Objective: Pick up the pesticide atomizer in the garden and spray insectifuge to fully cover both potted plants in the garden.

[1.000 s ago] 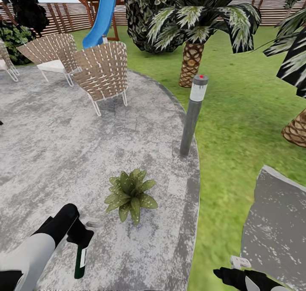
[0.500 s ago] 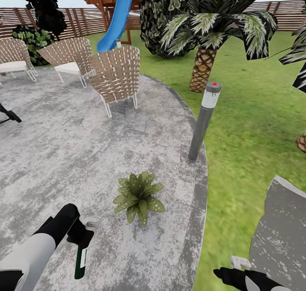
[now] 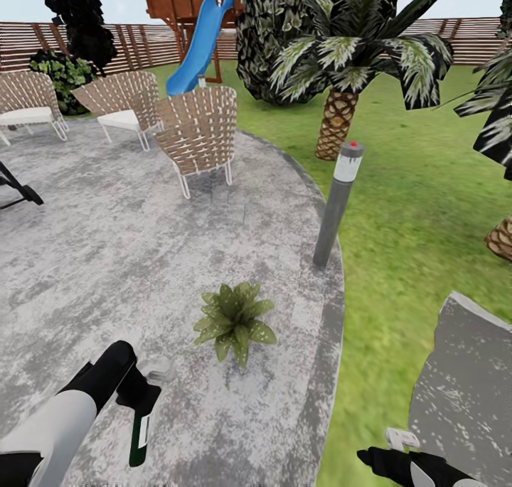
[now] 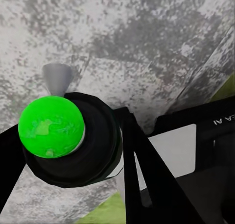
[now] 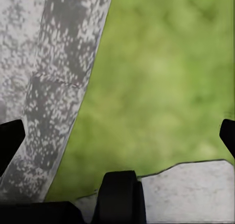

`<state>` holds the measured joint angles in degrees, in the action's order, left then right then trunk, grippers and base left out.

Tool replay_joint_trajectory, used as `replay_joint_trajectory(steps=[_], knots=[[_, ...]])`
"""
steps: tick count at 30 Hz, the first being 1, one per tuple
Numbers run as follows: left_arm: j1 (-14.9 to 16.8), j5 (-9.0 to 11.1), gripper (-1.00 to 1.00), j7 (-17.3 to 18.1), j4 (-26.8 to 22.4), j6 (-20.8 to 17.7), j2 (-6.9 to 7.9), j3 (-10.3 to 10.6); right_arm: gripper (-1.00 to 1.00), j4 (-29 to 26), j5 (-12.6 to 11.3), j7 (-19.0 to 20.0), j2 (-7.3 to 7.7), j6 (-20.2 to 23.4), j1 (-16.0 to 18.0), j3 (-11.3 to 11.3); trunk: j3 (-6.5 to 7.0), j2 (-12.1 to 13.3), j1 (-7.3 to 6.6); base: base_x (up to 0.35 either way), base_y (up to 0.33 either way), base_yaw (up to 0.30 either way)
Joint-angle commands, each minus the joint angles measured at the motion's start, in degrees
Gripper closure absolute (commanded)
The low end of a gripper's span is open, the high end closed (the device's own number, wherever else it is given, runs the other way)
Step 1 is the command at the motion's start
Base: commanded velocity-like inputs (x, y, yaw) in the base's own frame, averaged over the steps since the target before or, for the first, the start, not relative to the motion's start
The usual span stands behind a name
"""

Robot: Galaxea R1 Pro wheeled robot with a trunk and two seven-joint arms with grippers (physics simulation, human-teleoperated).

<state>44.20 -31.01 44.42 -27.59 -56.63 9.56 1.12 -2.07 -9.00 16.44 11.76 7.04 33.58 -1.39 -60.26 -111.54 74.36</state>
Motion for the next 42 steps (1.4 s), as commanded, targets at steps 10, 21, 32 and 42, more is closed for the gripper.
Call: replay_joint_trajectory(steps=[10,21,32,42], knots=[[0.0,-0.4,1.0,0.5,-0.1,-0.2,-0.79,0.1,-1.0,-0.1,-0.5,0.2,-0.01,0.4,0.0,-0.1,0.85,0.0,-0.04,-0.255,0.0,0.0],[0.0,-0.7,1.0,0.6,-0.4,-0.1,-2.26,0.1,-1.0,-0.4,-0.3,0.2,-0.07,0.3,0.0,0.1,1.83,0.0,-0.04,-0.007,0.0,0.0],[0.0,-0.8,1.0,0.4,-0.4,0.9,-2.38,0.4,-1.0,-0.6,-0.4,0.3,-0.07,-0.3,0.0,-0.1,2.42,0.0,-0.04,0.0,0.0,0.0],[0.0,-0.7,1.0,0.4,-0.5,1.0,-4.0,0.5,-1.0,-0.7,-0.5,0.4,0.02,-0.4,0.0,-0.2,2.54,0.0,-0.04,0.0,0.0,0.0]])
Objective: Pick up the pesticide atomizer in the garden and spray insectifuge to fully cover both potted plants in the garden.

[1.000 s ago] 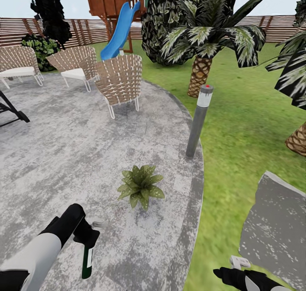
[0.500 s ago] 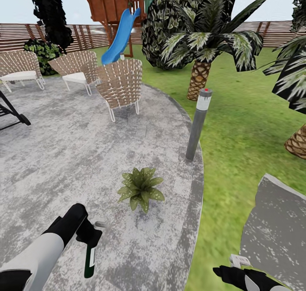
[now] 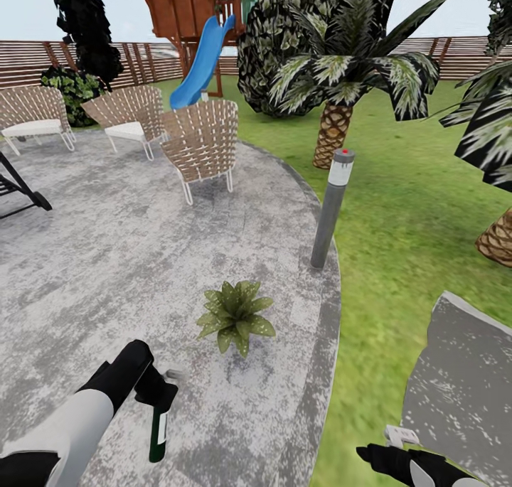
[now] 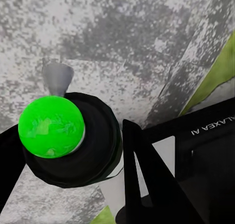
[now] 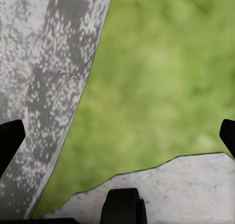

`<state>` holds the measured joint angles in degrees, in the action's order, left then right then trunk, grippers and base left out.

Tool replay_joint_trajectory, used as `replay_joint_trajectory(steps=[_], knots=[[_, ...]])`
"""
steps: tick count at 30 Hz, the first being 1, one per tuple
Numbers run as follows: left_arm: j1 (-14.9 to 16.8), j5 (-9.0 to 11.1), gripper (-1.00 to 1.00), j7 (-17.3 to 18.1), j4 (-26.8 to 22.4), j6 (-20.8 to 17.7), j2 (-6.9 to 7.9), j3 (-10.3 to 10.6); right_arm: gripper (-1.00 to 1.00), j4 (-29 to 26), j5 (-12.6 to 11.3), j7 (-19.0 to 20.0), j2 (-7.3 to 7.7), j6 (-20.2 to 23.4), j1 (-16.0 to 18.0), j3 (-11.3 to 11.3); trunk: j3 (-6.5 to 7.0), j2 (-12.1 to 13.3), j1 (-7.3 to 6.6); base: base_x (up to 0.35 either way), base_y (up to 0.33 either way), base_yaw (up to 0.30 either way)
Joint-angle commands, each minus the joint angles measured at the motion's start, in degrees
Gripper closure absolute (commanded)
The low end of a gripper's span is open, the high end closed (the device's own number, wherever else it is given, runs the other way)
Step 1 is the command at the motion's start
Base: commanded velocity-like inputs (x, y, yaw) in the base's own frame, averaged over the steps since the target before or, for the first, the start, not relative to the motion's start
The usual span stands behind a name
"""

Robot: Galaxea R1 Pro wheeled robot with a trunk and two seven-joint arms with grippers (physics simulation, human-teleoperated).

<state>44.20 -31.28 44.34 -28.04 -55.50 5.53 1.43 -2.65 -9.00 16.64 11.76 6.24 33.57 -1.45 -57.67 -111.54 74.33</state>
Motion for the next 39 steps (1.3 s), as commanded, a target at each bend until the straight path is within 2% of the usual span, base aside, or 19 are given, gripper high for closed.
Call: replay_joint_trajectory(steps=[1,5,9,14,17,26,27,29,30,31,34,35,36,37,38,39], knots=[[0.0,-0.5,1.0,0.5,-0.1,-0.1,0.02,0.1,-1.0,-0.1,-0.5,0.2,0.02,0.4,0.0,-0.1,0.04,0.0,-0.01,0.0,0.0,0.0],[0.0,-0.4,1.0,0.4,-0.1,0.4,0.01,0.1,-1.0,-0.1,-0.5,0.2,0.02,0.4,0.0,-0.1,0.39,0.0,-0.01,0.0,0.0,0.0],[0.0,-0.5,1.0,0.4,-0.1,2.7,0.01,0.2,-1.0,-0.1,-0.6,0.2,0.02,0.4,0.0,-0.2,0.76,0.0,-0.01,0.0,0.0,0.0],[0.0,-0.5,1.0,0.3,0.0,3.2,0.01,0.1,-1.0,0.0,-0.6,0.2,0.02,0.4,0.0,-0.2,1.21,0.0,-0.01,0.0,0.0,-0.01],[0.0,-0.5,1.0,0.3,0.0,4.9,0.01,0.1,-1.0,0.1,-0.6,0.2,0.02,0.4,0.0,-0.2,1.27,0.0,-0.01,0.0,0.0,-0.009],[0.0,-0.6,1.0,0.4,-0.7,5.7,0.57,0.0,-1.0,-0.6,-0.4,0.0,-0.03,0.8,0.0,-0.1,1.29,0.0,-0.01,0.0,0.0,0.0],[0.0,-0.6,1.0,0.4,-1.3,6.3,0.91,0.0,-1.0,-2.7,-0.4,0.0,-0.01,0.9,0.0,-0.1,1.29,0.0,-0.01,0.0,0.0,0.0],[0.0,-0.6,1.0,0.5,-2.4,9.0,2.19,0.0,-1.0,-12.9,-0.4,0.1,0.09,1.5,0.0,-0.1,1.29,0.0,-0.01,0.0,0.0,0.0],[0.0,-0.6,1.0,0.5,-2.7,11.2,3.27,0.0,-1.0,-19.7,-0.5,0.2,0.3,2.9,0.0,-0.2,1.29,0.0,-0.01,0.0,0.0,0.0],[0.0,-0.6,1.0,0.6,-2.8,12.9,4.07,0.1,-1.0,-24.2,-0.5,0.3,0.41,4.9,0.0,-0.2,1.29,0.0,-0.01,0.0,0.0,0.0],[0.0,-0.6,1.0,1.3,-2.8,20.4,7.22,0.1,-1.0,-42.8,-0.5,0.4,0.59,19.9,0.0,-0.3,1.29,0.0,-0.01,0.0,0.0,0.0],[0.0,-0.6,1.0,2.4,-2.8,22.2,7.73,0.1,-1.0,-47.0,-0.5,0.4,0.58,23.0,0.0,-0.3,1.29,0.0,-0.01,0.0,0.0,0.0],[0.0,-0.6,1.0,4.5,-2.8,24.4,8.16,0.1,-1.0,-51.1,-0.5,0.4,0.57,25.4,0.0,-0.2,1.29,0.0,-0.01,0.0,0.0,0.0],[0.0,-0.8,1.0,8.4,-2.8,28.0,8.66,0.1,-1.0,-55.8,-0.5,0.7,0.56,27.7,0.0,-0.2,1.29,0.0,-0.01,0.0,0.0,0.0],[0.0,-1.2,1.0,12.1,-2.8,31.5,8.97,0.1,-1.0,-58.8,-0.5,2.1,0.55,29.1,0.0,-0.1,1.29,0.0,-0.01,0.0,0.0,0.0],[0.0,-1.7,1.0,14.3,-2.8,33.6,9.15,0.1,-1.0,-60.0,-0.4,3.9,0.55,30.0,0.0,0.0,1.29,0.0,-0.01,0.0,0.0,0.0]])
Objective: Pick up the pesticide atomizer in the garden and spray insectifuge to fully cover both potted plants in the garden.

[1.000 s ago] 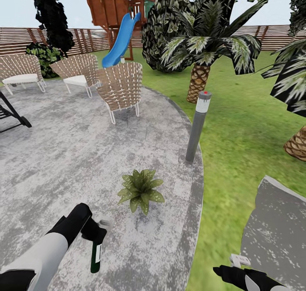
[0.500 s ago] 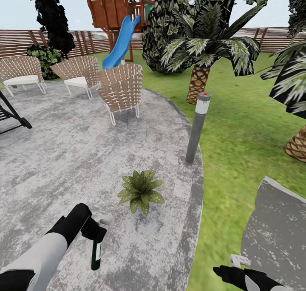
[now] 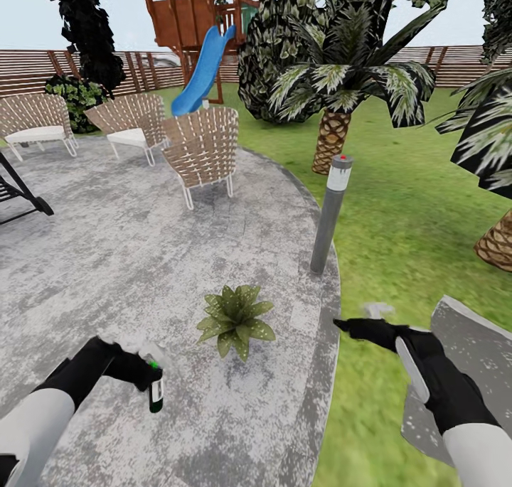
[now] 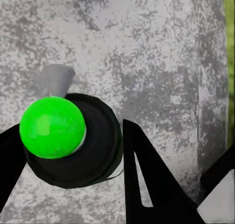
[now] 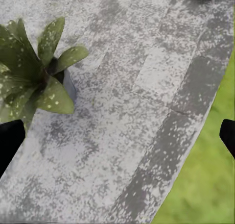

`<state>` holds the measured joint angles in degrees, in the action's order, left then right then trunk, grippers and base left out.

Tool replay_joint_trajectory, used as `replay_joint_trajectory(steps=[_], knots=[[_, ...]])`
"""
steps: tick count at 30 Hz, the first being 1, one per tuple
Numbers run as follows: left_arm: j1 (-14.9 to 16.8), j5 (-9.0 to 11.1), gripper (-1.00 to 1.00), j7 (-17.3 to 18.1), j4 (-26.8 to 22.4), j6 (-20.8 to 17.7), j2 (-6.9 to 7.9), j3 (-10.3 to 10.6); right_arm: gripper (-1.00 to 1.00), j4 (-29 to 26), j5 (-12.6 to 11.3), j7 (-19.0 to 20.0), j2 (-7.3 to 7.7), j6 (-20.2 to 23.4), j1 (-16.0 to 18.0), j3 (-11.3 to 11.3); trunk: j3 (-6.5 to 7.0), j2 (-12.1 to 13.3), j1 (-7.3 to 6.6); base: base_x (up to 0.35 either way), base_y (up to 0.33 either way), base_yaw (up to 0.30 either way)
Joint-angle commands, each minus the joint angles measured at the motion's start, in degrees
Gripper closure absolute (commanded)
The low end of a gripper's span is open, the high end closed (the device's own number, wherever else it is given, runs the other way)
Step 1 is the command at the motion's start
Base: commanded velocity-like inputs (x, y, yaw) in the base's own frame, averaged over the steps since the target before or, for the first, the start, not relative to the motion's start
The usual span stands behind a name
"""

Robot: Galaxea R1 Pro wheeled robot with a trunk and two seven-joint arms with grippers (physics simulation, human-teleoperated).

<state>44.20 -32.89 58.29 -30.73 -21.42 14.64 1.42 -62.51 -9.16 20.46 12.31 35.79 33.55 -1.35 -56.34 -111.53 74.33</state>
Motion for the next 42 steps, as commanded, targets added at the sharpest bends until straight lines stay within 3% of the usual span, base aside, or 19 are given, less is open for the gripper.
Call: replay_joint_trajectory(steps=[1,4,7,10,12,13,14,18,20,22,26,29,32,36,42], knots=[[0.0,-1.0,1.0,2.6,-0.2,1.9,0.21,0.1,-1.0,-1.1,-0.2,4.1,0.02,2.0,0.0,0.8,-0.05,0.0,-0.01,0.0,0.0,0.0],[0.0,-2.4,1.0,4.6,-0.3,5.0,0.29,0.2,-1.0,-1.9,-0.2,14.2,0.07,6.0,0.2,4.8,-0.05,0.0,-0.01,0.0,0.0,0.0],[0.0,-2.7,1.0,5.7,-0.4,8.5,0.23,1.5,-1.0,-2.0,0.9,20.1,-0.01,7.0,0.8,6.2,-0.05,0.0,-0.01,0.0,0.0,0.0],[0.0,-2.8,1.0,9.9,-0.7,11.7,0.14,4.1,-1.0,-2.0,3.2,26.1,-0.3,7.3,3.1,6.9,-0.05,0.0,-0.01,0.0,0.0,0.0],[0.0,-2.8,1.0,12.9,-4.4,12.8,-0.05,5.7,-1.0,-2.0,3.9,36.0,-0.4,7.3,4.2,9.7,-0.05,0.0,-0.01,0.0,0.0,0.0],[0.0,-2.8,1.0,13.9,-6.4,13.0,-0.09,6.9,1.0,-2.0,4.1,38.6,-0.42,7.3,4.4,10.7,-0.05,0.0,-0.01,0.0,0.0,0.0],[0.0,-2.8,1.0,14.6,-7.4,13.0,-0.15,7.9,1.0,-2.0,4.1,39.6,-0.45,7.3,4.5,11.0,-0.05,0.0,-0.01,0.0,0.0,0.0],[0.0,-2.8,1.0,18.1,-9.7,13.1,-2.84,13.5,1.0,-2.0,4.2,41.3,-0.67,7.3,4.6,13.3,-0.05,0.0,-0.01,0.0,0.0,0.0],[0.1,-2.8,1.0,18.5,-9.8,13.1,-4.05,15.6,1.0,-2.1,4.2,41.4,-0.76,7.3,4.6,17.6,-0.05,0.0,-0.01,0.0,0.0,0.0],[0.1,-2.8,1.0,18.6,-9.9,13.1,-5.25,16.5,1.0,-2.1,4.2,41.4,-0.84,7.3,4.6,19.8,-0.05,0.0,-0.01,0.0,0.0,0.0],[0.1,-2.8,1.0,18.7,-9.9,13.1,-7.8,17.3,1.0,-2.6,4.3,41.5,-2.5,7.3,4.6,20.6,-0.05,0.0,-0.01,0.0,0.0,0.0],[0.1,-2.8,1.0,18.7,-9.9,13.1,-10.04,19.8,1.0,-3.3,4.3,41.5,-4.11,7.3,4.6,20.8,-0.05,0.0,-0.01,0.0,0.0,0.0],[0.1,-2.8,1.0,18.7,-9.9,13.0,-12.51,22.3,1.0,-5.5,4.3,41.4,-4.44,7.3,4.6,22.4,-0.05,0.0,-0.01,0.0,0.0,0.0],[0.1,-2.8,1.0,18.8,-12.1,13.0,-13.26,22.7,1.0,-6.0,4.3,41.4,-4.4,7.3,4.6,22.7,-0.05,0.0,-0.01,0.0,0.0,0.0],[0.1,-2.8,1.0,21.8,-13.6,13.1,-14.51,22.8,1.0,-6.0,4.3,41.4,-4.4,7.3,4.6,22.8,-0.05,0.0,-0.01,0.0,0.0,0.0]])
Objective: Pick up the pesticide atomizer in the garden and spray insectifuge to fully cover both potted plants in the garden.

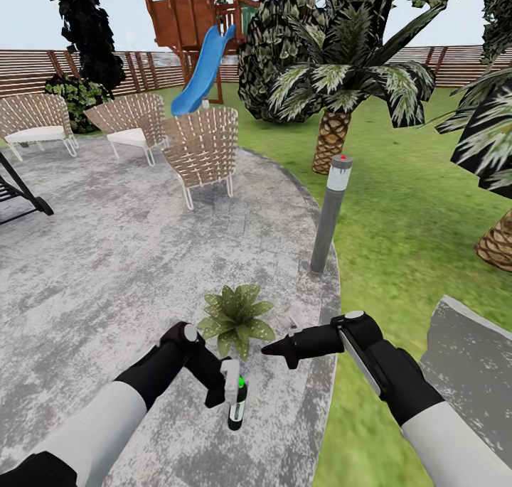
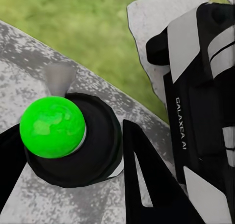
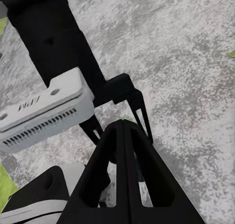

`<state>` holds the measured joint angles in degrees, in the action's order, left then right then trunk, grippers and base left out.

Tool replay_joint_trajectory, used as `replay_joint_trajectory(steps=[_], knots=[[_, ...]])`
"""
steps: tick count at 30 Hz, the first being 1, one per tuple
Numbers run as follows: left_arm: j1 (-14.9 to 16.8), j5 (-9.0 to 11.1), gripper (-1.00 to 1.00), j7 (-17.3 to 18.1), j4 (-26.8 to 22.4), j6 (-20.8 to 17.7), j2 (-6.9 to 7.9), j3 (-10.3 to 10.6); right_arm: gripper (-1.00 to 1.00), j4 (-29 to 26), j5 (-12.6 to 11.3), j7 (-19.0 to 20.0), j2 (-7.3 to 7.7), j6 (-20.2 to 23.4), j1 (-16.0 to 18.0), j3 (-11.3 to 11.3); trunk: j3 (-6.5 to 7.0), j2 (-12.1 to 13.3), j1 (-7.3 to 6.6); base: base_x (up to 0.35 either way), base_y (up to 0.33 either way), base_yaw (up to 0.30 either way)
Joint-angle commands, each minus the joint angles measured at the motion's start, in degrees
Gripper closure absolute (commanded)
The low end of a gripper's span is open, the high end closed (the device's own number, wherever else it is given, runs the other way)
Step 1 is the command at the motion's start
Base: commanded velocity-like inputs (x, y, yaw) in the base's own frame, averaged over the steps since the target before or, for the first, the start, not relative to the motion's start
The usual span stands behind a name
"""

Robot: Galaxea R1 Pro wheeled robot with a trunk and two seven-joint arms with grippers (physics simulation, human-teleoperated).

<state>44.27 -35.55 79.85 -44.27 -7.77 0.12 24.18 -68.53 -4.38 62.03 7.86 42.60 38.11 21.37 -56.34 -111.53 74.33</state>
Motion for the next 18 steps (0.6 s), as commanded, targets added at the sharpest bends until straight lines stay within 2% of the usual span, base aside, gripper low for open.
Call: replay_joint_trajectory(steps=[1,5,18], knots=[[0.0,-0.1,1.0,0.3,-0.1,-0.6,-0.01,0.1,1.0,0.0,-0.5,-0.2,0.05,0.5,0.0,0.1,-0.05,0.0,-0.01,0.0,0.0,0.0],[0.0,-0.1,1.0,0.4,-2.2,-0.6,-0.05,0.1,1.0,0.0,-0.5,-0.2,0.05,0.5,0.0,0.2,-0.05,0.0,-0.01,0.0,0.0,0.0],[0.1,-0.1,1.0,0.5,-3.5,-0.6,-0.01,-0.2,1.0,0.1,-0.2,-0.2,0.05,0.5,0.0,0.2,-0.05,0.0,-0.01,0.0,0.0,0.0]])
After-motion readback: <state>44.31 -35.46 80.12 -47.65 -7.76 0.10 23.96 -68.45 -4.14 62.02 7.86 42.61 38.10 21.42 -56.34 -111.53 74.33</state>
